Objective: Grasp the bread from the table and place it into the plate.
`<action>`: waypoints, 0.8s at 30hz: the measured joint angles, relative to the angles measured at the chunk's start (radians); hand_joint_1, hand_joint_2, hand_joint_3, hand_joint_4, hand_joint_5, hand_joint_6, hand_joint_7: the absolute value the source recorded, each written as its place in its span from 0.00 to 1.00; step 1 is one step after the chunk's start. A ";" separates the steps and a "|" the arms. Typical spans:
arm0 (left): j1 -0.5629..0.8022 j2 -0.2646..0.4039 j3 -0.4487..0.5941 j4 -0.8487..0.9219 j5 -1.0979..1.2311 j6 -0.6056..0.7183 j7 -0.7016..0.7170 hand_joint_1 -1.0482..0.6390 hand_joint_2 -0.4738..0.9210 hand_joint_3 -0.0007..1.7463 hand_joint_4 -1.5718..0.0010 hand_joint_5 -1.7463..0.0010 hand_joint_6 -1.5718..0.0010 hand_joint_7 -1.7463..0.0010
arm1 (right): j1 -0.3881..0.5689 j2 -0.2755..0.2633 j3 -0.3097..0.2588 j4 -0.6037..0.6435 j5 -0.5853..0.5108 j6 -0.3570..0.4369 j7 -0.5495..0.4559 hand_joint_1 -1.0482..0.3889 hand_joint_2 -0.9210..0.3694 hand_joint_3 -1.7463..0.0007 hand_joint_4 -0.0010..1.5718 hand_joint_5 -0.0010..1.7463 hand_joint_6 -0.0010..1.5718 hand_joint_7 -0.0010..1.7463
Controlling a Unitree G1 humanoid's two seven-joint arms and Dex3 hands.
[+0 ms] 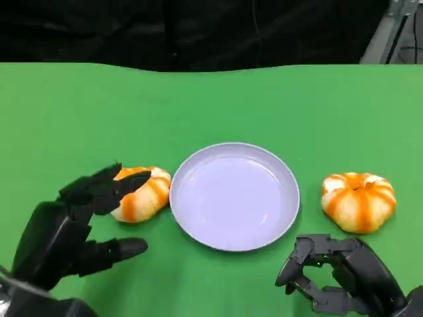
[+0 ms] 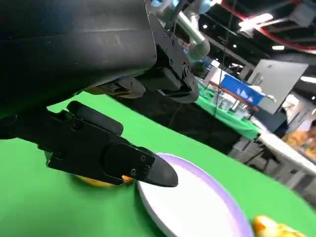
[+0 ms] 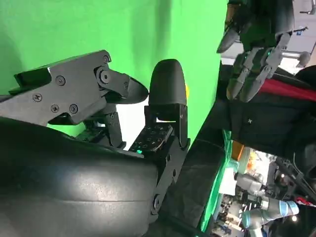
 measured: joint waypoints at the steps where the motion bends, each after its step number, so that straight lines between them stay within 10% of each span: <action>1: 0.000 0.003 -0.009 0.001 0.003 0.004 0.011 0.26 1.00 0.04 0.77 1.00 0.63 0.99 | 0.000 0.000 0.000 0.001 0.000 0.000 0.000 0.66 0.12 0.61 0.48 0.84 0.54 0.58; 24: -0.094 0.065 -0.211 0.073 0.149 0.313 0.101 0.25 1.00 0.08 0.76 0.99 0.67 1.00 | -0.009 -0.002 -0.004 0.009 -0.003 -0.006 -0.006 0.66 0.10 0.63 0.49 0.83 0.55 0.58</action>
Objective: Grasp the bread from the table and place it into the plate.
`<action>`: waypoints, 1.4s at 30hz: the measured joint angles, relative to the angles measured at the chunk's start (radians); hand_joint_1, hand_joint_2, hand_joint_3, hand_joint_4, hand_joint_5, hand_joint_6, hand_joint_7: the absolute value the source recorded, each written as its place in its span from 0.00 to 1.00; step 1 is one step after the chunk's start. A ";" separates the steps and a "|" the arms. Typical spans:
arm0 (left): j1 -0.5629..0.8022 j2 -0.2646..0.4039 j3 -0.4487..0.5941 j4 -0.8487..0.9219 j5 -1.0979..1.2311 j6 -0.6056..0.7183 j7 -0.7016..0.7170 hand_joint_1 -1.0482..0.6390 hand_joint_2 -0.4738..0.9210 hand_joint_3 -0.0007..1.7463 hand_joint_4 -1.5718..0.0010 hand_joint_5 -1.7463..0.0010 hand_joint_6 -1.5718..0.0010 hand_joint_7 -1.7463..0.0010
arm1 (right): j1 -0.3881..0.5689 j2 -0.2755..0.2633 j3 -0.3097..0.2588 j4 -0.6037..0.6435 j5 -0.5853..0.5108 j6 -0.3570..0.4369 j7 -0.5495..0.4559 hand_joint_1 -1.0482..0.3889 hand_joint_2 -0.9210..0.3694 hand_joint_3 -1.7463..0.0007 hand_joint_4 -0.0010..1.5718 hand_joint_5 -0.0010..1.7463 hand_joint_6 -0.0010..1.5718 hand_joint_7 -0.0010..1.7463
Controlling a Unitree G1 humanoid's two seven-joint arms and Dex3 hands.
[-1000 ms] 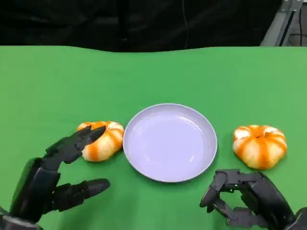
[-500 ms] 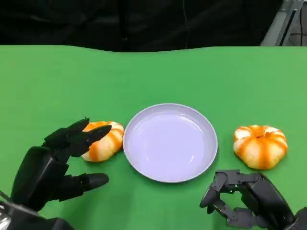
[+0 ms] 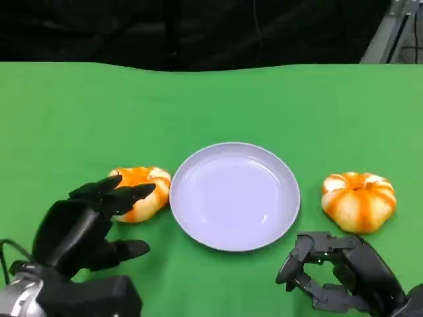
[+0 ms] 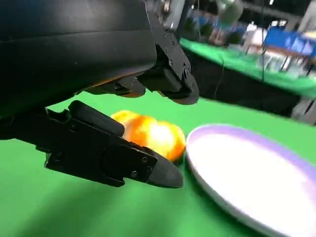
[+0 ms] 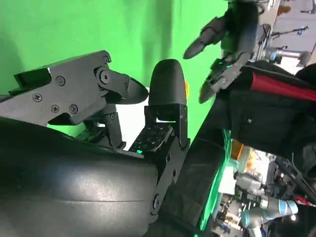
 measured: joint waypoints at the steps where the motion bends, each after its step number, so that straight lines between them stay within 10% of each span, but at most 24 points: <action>1: -0.003 0.000 -0.009 0.000 0.000 0.003 0.000 0.25 1.00 0.08 0.76 0.99 0.67 1.00 | 0.000 -0.001 0.000 0.001 0.000 0.000 0.000 0.66 0.10 0.63 0.49 0.83 0.55 0.58; 42: -0.150 0.022 -0.123 0.205 -0.041 0.088 0.025 0.27 1.00 0.08 0.74 1.00 0.70 1.00 | -0.011 -0.001 -0.001 0.034 0.002 -0.018 0.003 0.65 0.09 0.64 0.49 0.84 0.54 0.58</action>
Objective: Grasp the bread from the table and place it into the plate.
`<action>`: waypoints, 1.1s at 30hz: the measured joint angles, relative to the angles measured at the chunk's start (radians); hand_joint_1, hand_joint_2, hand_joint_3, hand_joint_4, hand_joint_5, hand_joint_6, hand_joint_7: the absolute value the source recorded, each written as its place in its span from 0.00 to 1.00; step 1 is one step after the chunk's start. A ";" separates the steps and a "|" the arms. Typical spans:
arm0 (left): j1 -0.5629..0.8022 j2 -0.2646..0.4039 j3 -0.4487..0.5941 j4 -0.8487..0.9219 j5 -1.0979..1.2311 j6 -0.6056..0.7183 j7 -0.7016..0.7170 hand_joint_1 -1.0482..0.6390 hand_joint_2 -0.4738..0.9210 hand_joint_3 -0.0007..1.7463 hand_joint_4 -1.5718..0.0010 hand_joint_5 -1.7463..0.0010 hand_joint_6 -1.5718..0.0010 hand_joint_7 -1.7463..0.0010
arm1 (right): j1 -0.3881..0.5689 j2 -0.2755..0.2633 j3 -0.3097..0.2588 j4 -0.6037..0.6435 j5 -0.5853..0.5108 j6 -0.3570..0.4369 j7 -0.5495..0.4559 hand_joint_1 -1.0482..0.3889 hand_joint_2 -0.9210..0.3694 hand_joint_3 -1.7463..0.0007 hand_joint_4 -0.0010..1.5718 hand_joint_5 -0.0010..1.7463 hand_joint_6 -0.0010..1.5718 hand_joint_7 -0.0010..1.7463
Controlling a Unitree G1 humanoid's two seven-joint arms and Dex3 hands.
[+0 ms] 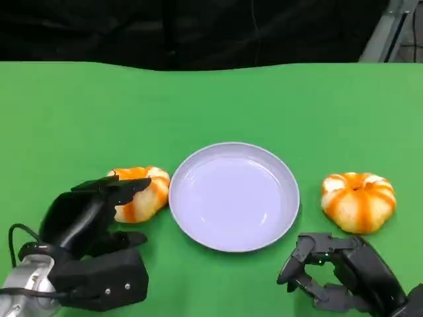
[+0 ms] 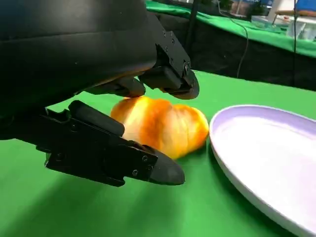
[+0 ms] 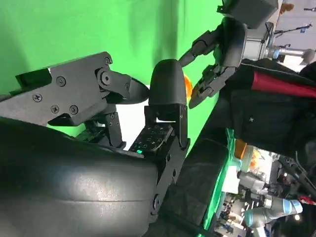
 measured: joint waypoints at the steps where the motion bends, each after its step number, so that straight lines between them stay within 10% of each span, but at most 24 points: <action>1: 0.000 0.000 0.000 0.000 0.000 0.000 0.000 0.27 1.00 0.08 0.74 1.00 0.70 1.00 | 0.000 0.000 0.000 0.001 0.000 0.000 0.000 0.65 0.09 0.64 0.49 0.84 0.54 0.58; 26: -0.154 -0.024 -0.088 0.252 0.007 0.025 0.120 0.32 1.00 0.07 0.71 0.99 0.69 1.00 | -0.003 -0.001 0.000 0.015 0.002 -0.012 0.008 0.64 0.07 0.67 0.48 0.83 0.55 0.56; 33: -0.182 -0.027 -0.103 0.296 0.002 0.017 0.123 0.57 0.94 0.01 0.67 0.99 0.68 1.00 | -0.003 -0.001 0.000 0.015 0.002 -0.013 0.008 0.64 0.07 0.68 0.48 0.83 0.55 0.56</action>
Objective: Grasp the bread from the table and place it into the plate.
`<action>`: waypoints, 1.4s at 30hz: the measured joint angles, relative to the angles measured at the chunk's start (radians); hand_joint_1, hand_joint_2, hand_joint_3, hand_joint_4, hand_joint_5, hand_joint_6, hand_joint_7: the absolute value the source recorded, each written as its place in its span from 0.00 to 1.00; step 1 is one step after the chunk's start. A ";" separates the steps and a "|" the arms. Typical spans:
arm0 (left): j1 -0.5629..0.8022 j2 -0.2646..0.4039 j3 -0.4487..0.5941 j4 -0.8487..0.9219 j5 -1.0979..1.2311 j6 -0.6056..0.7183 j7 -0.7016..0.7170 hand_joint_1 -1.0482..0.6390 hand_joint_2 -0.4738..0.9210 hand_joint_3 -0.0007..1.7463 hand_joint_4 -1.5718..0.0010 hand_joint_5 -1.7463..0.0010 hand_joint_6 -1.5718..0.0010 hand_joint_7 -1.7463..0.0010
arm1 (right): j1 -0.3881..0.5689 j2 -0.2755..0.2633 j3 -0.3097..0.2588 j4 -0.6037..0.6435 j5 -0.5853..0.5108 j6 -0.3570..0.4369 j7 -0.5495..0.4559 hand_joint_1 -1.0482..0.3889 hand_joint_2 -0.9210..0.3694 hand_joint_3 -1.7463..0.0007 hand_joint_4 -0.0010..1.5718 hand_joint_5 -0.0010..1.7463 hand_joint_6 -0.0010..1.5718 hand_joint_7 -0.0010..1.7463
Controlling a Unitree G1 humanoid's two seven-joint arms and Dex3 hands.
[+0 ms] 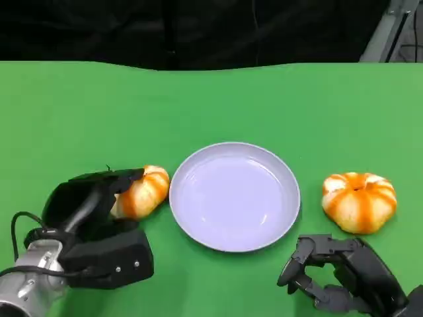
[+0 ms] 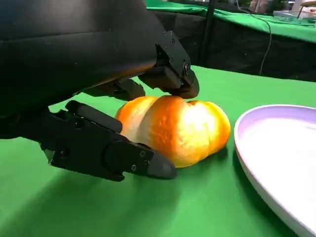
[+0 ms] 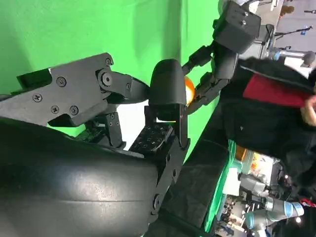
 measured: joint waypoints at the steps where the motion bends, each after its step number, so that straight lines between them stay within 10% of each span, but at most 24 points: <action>1: -0.003 -0.001 -0.002 0.005 -0.001 -0.001 0.000 0.58 0.94 0.00 0.67 0.99 0.68 1.00 | 0.000 0.000 0.000 0.000 0.000 0.000 0.000 0.64 0.07 0.68 0.48 0.83 0.55 0.56; 21: -0.011 -0.003 -0.032 0.030 -0.001 -0.019 0.019 0.63 0.97 0.00 0.64 1.00 0.66 1.00 | 0.000 0.000 0.000 0.001 -0.002 0.000 -0.004 0.63 0.05 0.69 0.48 0.83 0.55 0.56; 24: -0.014 -0.008 -0.032 0.032 -0.003 -0.009 0.019 0.58 0.98 0.00 0.50 0.74 0.35 0.97 | 0.000 0.000 0.000 0.001 -0.002 0.000 -0.004 0.63 0.05 0.69 0.48 0.83 0.55 0.56; 26: -0.019 -0.022 -0.023 0.034 -0.027 0.008 0.020 0.56 0.98 0.00 0.59 0.47 0.28 0.98 | 0.000 0.000 0.000 0.001 -0.002 0.000 -0.004 0.63 0.06 0.69 0.49 0.83 0.55 0.56; 29: -0.030 -0.030 -0.018 0.036 -0.041 0.021 0.020 0.55 0.97 0.00 0.63 0.33 0.26 0.98 | 0.000 0.000 0.000 0.001 -0.002 0.000 -0.004 0.63 0.06 0.69 0.48 0.83 0.55 0.56; 42: -0.031 -0.041 -0.015 0.055 -0.076 0.006 0.076 0.59 0.92 0.00 0.61 0.22 0.20 0.96 | 0.000 0.000 0.000 0.001 -0.002 0.000 -0.006 0.63 0.07 0.67 0.49 0.83 0.55 0.56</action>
